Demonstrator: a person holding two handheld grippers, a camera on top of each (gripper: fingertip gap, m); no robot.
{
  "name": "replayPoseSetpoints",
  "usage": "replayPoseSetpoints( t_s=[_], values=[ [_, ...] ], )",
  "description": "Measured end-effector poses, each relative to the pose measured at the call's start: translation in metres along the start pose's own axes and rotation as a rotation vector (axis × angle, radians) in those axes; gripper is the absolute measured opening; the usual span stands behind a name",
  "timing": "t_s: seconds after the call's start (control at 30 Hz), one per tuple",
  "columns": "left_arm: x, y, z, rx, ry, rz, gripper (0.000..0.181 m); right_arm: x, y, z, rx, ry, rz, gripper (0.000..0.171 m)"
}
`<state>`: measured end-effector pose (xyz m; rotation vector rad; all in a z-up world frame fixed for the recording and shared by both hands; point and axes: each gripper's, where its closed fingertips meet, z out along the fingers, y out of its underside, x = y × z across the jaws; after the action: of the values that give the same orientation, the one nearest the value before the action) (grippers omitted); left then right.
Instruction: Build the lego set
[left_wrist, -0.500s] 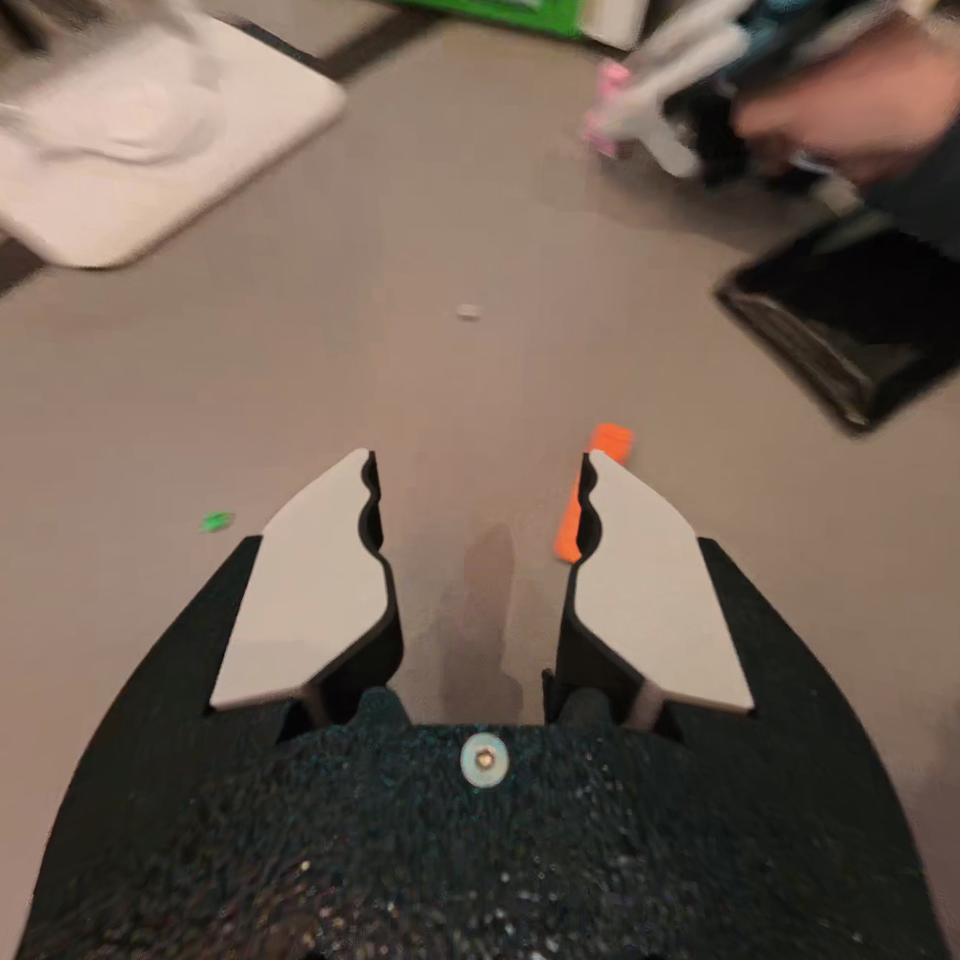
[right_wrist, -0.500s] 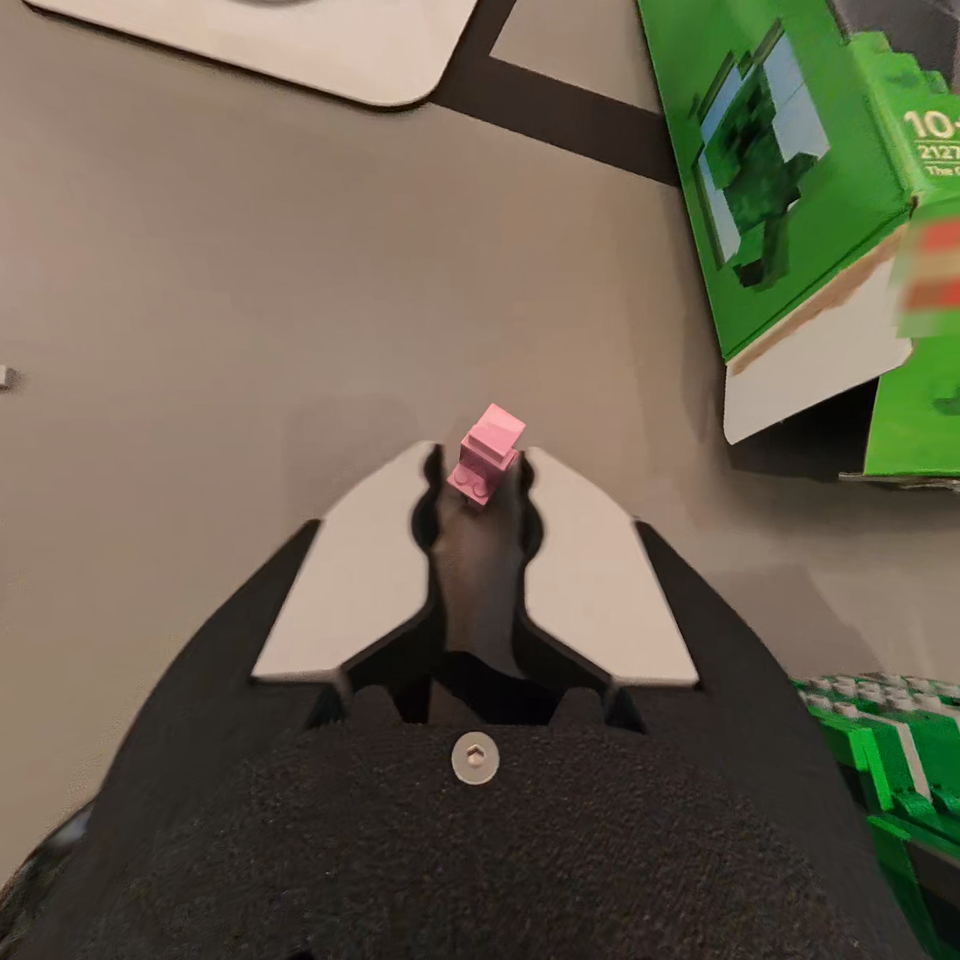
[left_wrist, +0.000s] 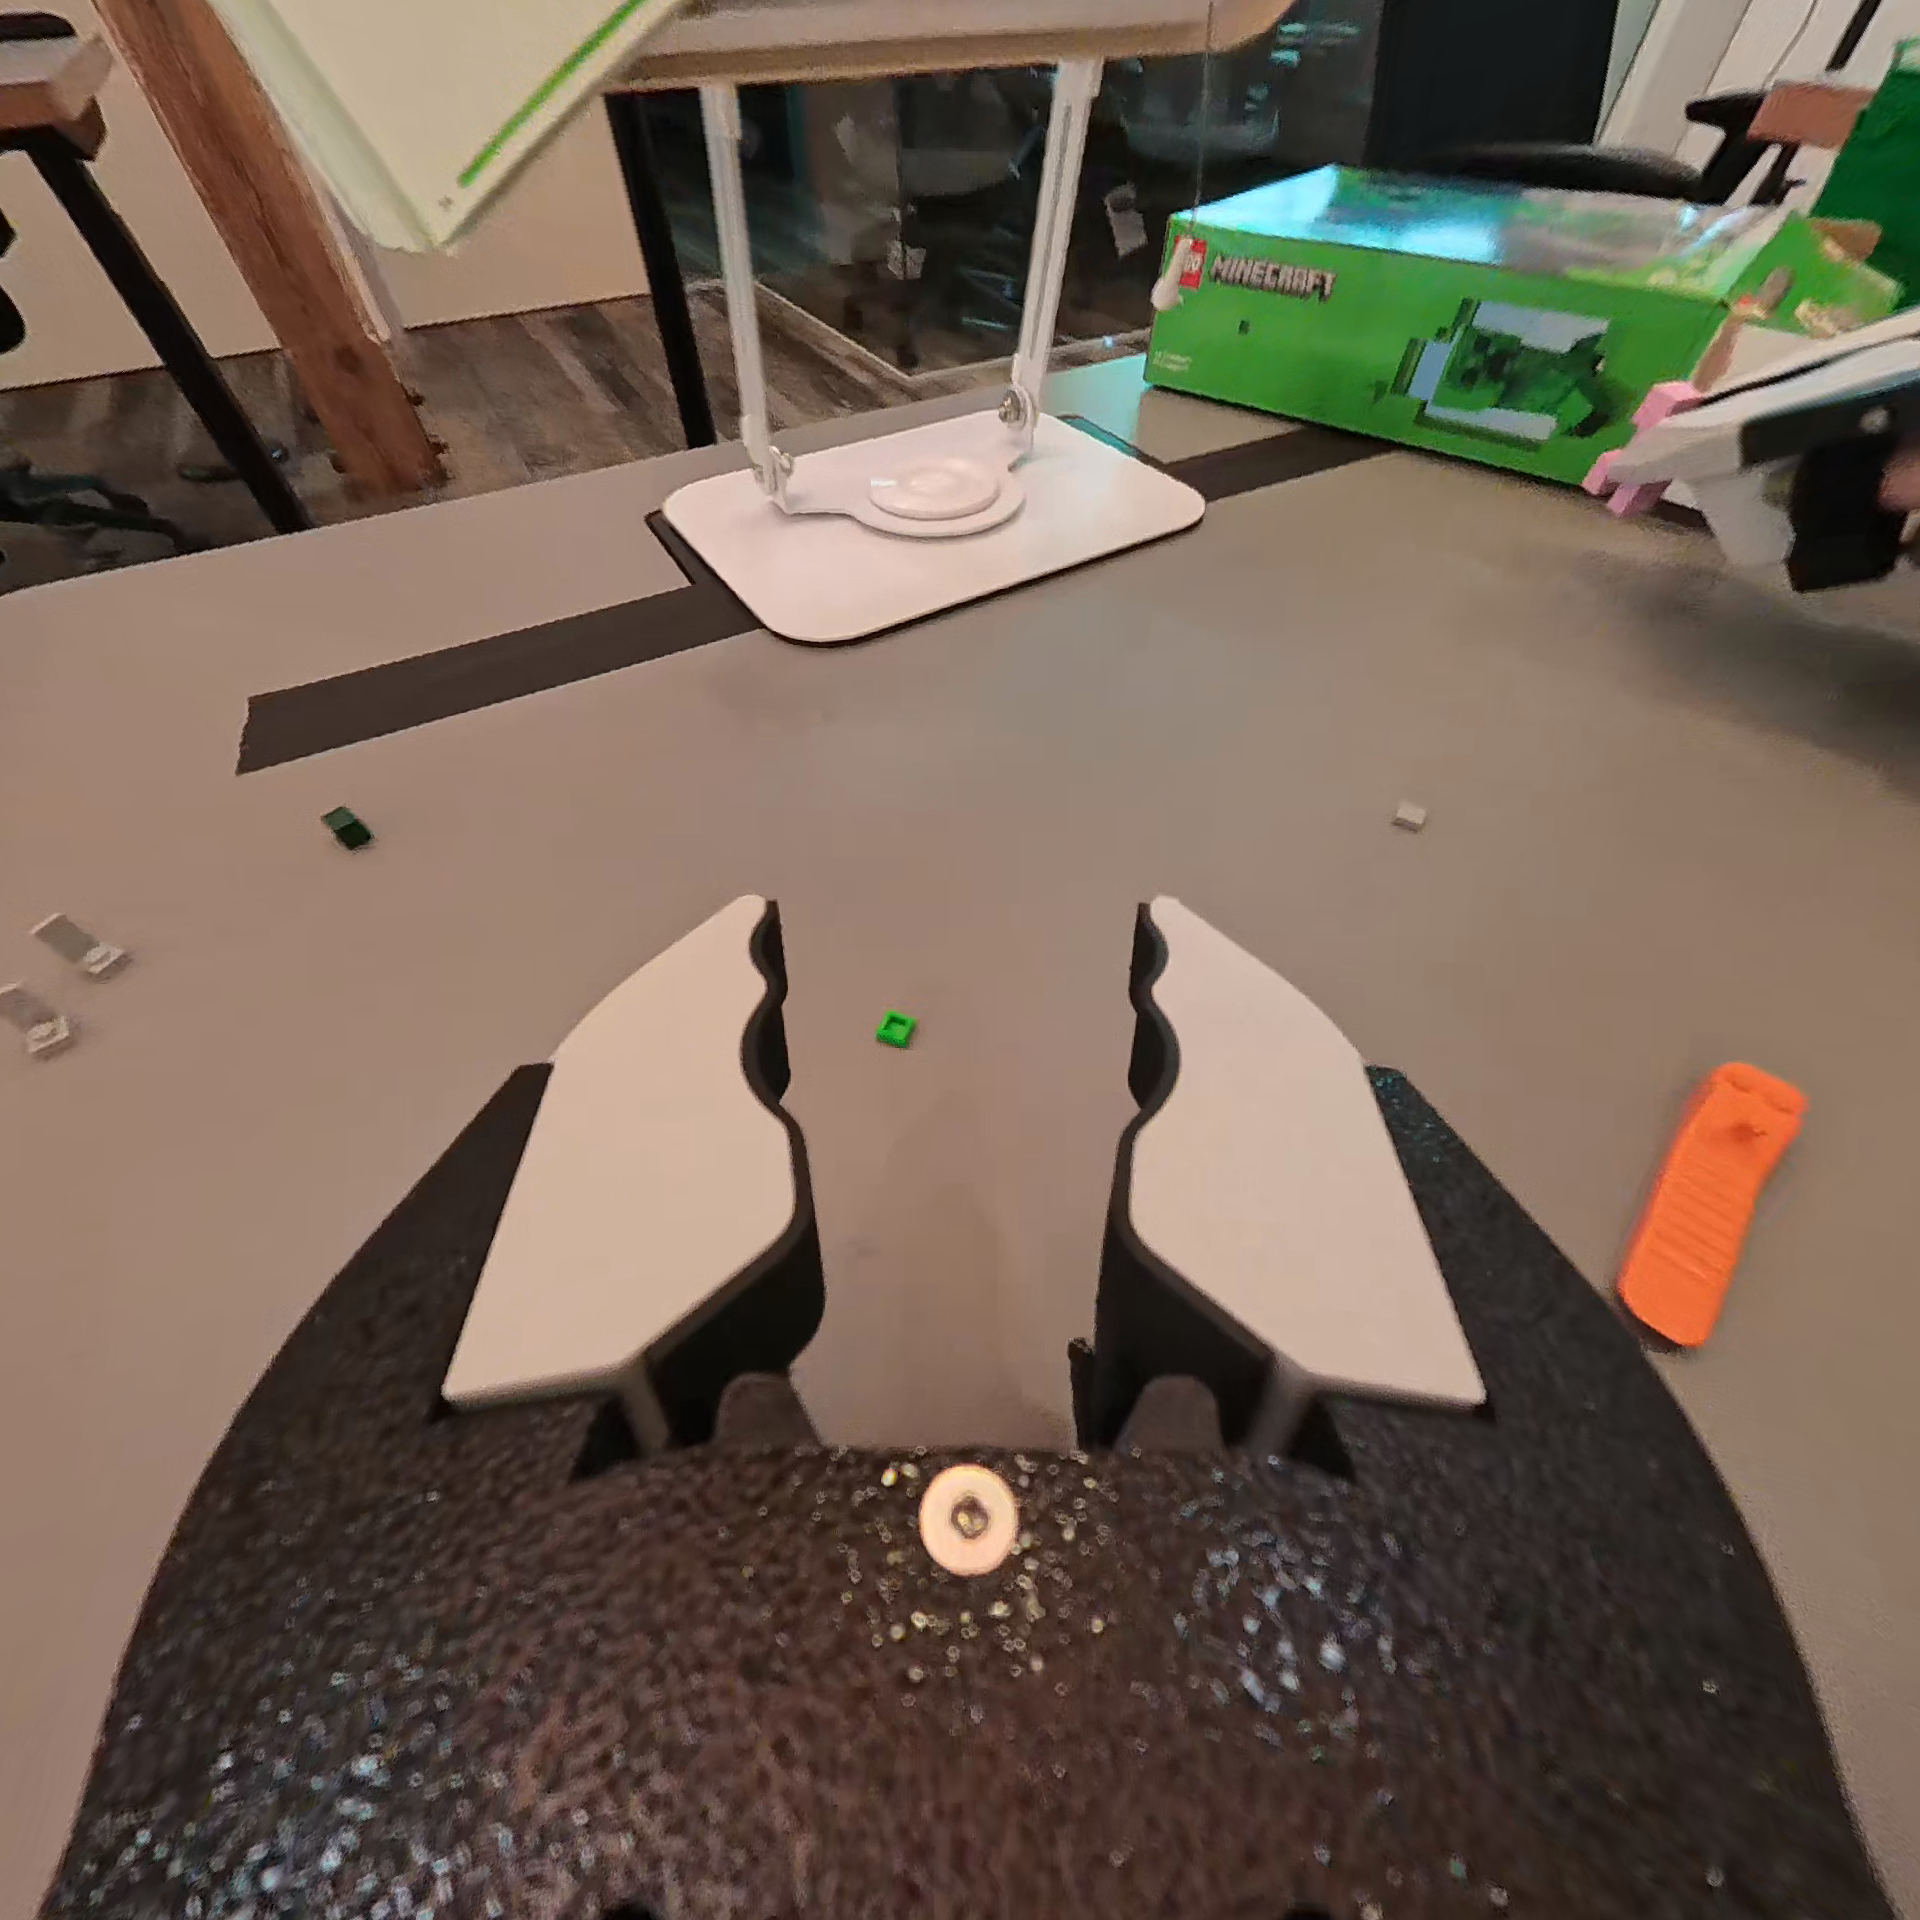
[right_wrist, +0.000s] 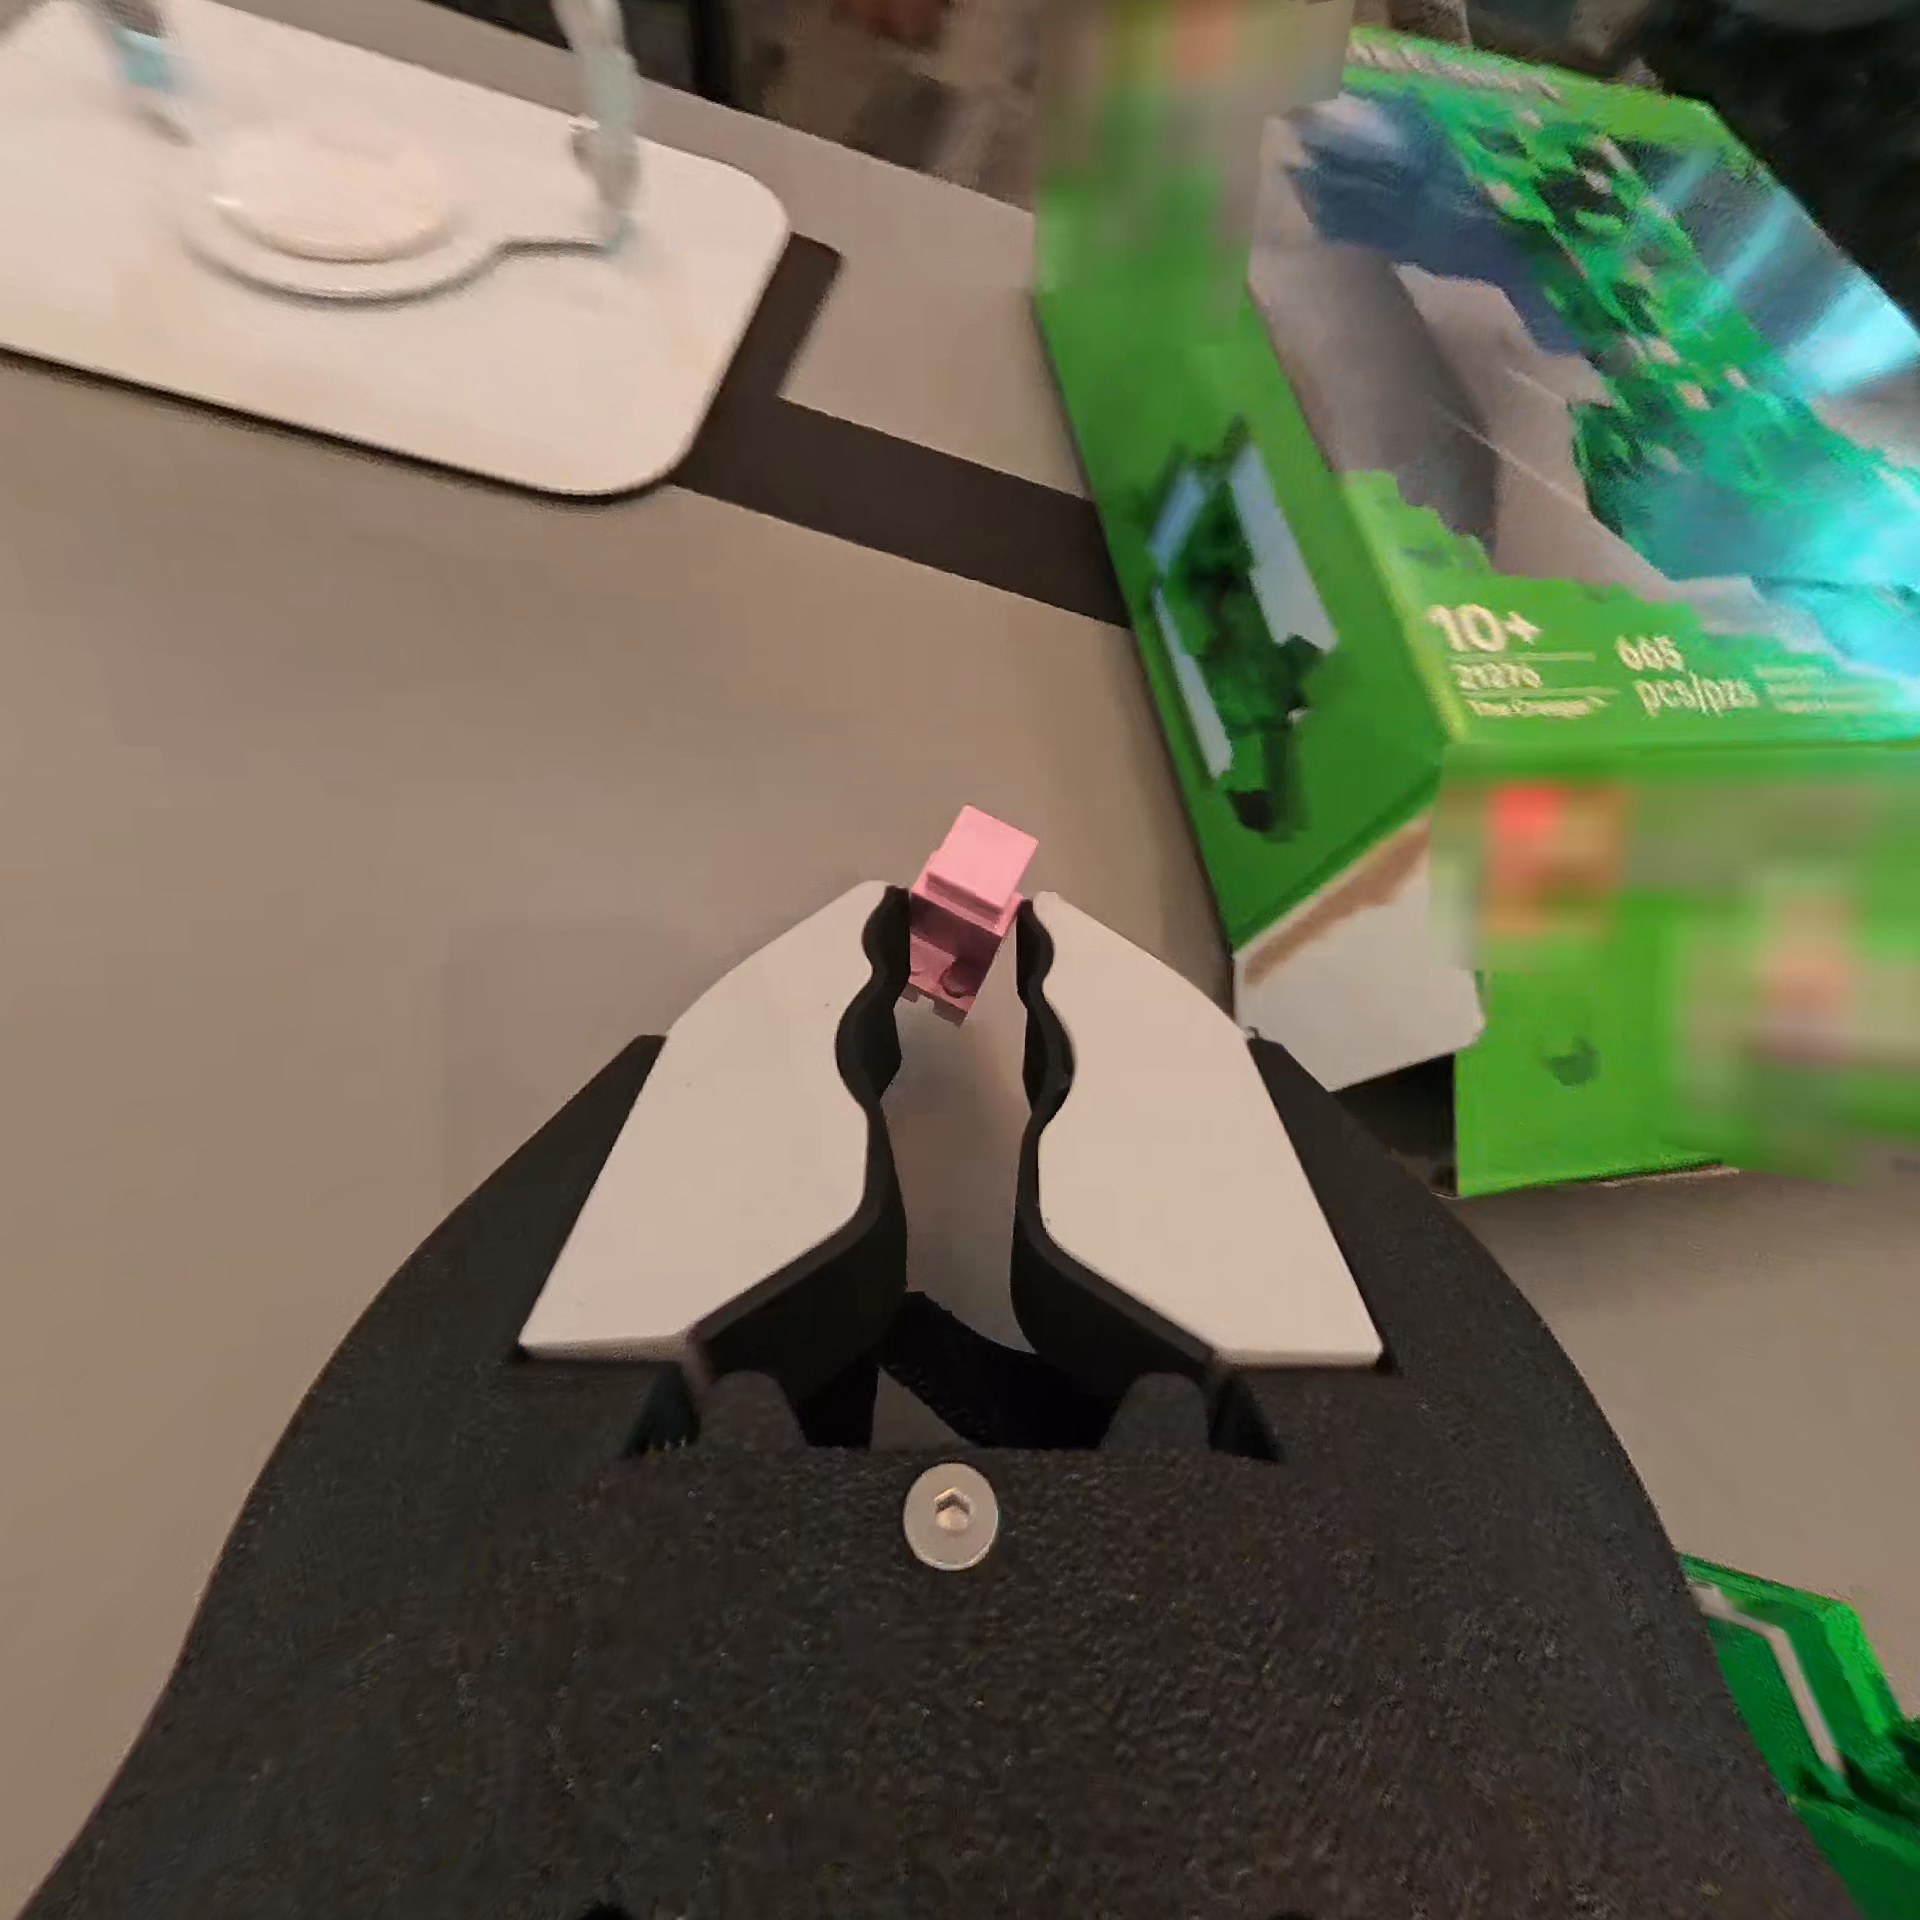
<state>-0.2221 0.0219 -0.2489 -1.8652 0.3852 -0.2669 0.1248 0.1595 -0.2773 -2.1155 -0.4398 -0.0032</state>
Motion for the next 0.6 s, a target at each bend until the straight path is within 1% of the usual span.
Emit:
replayPoseSetpoints(
  t_s=[0.1,0.17,0.2,0.23,0.27,0.3,0.33,0.37,0.4,0.43,0.47,0.5,0.53,0.6],
  values=[
    [0.012,0.0,0.003,-0.011,0.062,-0.013,0.064,0.011,0.01,0.008,-0.073,0.006,0.041,0.019],
    [0.025,0.003,0.007,-0.05,0.127,-0.031,0.074,0.01,0.017,0.012,-0.105,-0.011,0.048,0.02],
    [0.033,0.006,0.01,-0.082,0.168,-0.031,0.077,0.009,0.019,0.012,-0.112,-0.016,0.054,0.029],
    [0.04,0.009,0.013,-0.115,0.185,-0.015,0.08,0.008,0.019,0.011,-0.115,-0.011,0.052,0.05],
    [0.042,0.012,0.015,-0.149,0.178,0.024,0.081,0.007,0.017,0.006,-0.109,0.009,0.031,0.066],
    [0.041,0.016,0.015,-0.187,0.154,0.076,0.081,0.005,0.009,-0.003,-0.076,0.038,-0.009,0.075],
    [0.035,0.018,0.014,-0.22,0.11,0.122,0.08,-0.003,-0.003,-0.016,-0.003,0.046,-0.06,0.076],
    [0.029,0.02,0.011,-0.238,0.077,0.147,0.074,-0.022,-0.018,-0.031,0.092,0.005,-0.112,0.068],
    [0.028,0.02,0.006,-0.247,0.089,0.144,0.062,-0.053,-0.029,-0.046,0.179,-0.111,-0.169,0.051],
    [0.029,0.021,0.003,-0.251,0.129,0.115,0.049,-0.092,-0.031,-0.059,0.231,-0.274,-0.237,0.03],
    [0.028,0.022,0.001,-0.259,0.151,0.08,0.043,-0.127,-0.026,-0.068,0.233,-0.42,-0.301,0.024],
    [0.027,0.026,-0.001,-0.282,0.168,0.068,0.04,-0.155,-0.015,-0.072,0.195,-0.539,-0.353,0.025],
    [0.02,0.032,-0.001,-0.312,0.145,0.081,0.04,-0.176,-0.004,-0.072,0.151,-0.631,-0.397,0.03],
    [0.005,0.043,-0.001,-0.376,0.083,0.127,0.044,-0.202,0.011,-0.066,0.099,-0.739,-0.468,0.029]
  ],
)
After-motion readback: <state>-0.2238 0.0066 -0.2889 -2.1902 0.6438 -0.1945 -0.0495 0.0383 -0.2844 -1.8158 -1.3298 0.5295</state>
